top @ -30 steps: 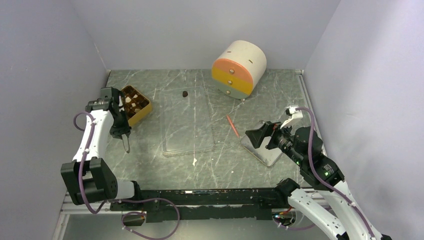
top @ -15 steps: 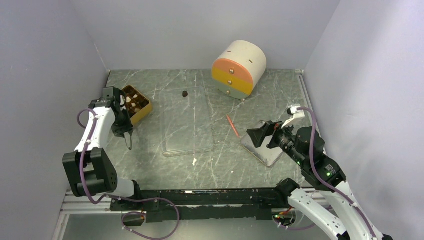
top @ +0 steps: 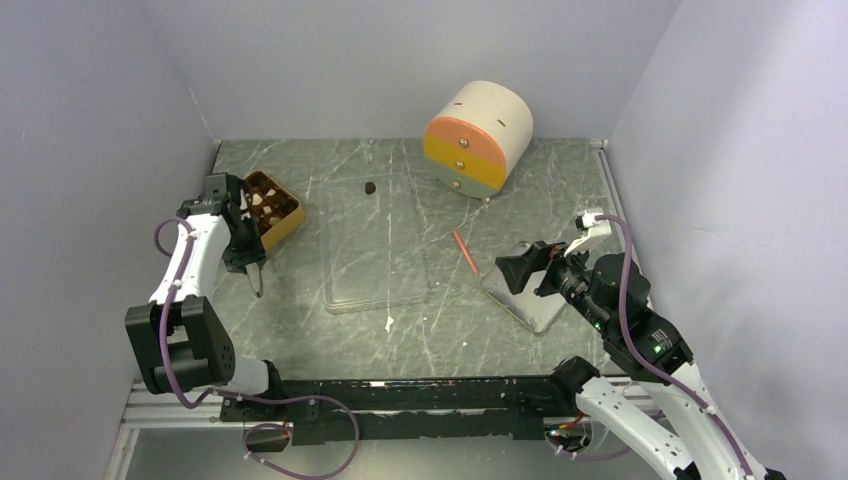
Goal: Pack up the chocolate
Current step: Place the fake chocolate in the packing box.
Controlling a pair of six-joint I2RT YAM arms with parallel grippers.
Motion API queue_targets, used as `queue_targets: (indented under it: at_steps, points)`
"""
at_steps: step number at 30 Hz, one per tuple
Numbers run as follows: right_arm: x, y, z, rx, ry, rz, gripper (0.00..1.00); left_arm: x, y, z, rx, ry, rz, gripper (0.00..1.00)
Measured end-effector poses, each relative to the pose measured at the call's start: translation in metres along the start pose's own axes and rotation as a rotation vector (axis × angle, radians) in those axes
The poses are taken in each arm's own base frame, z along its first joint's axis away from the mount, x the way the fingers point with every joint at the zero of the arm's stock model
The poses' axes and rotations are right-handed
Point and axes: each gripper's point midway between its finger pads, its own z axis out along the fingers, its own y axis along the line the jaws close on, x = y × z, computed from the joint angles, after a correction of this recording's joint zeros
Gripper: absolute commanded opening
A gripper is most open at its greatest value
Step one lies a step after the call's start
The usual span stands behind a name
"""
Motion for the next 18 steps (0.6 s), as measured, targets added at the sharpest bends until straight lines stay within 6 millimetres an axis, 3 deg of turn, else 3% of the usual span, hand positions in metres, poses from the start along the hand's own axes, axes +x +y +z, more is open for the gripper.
queue_targets:
  at_steps: [12,18]
  points:
    - [0.0,0.0,0.0,0.001,0.001,0.0,1.0,-0.001,0.002,-0.002,-0.011,-0.011,-0.012,0.4]
    - [0.0,0.0,0.0,0.0,0.001,0.001,1.0,-0.011,0.003,-0.017,-0.015,-0.071,-0.041,0.37]
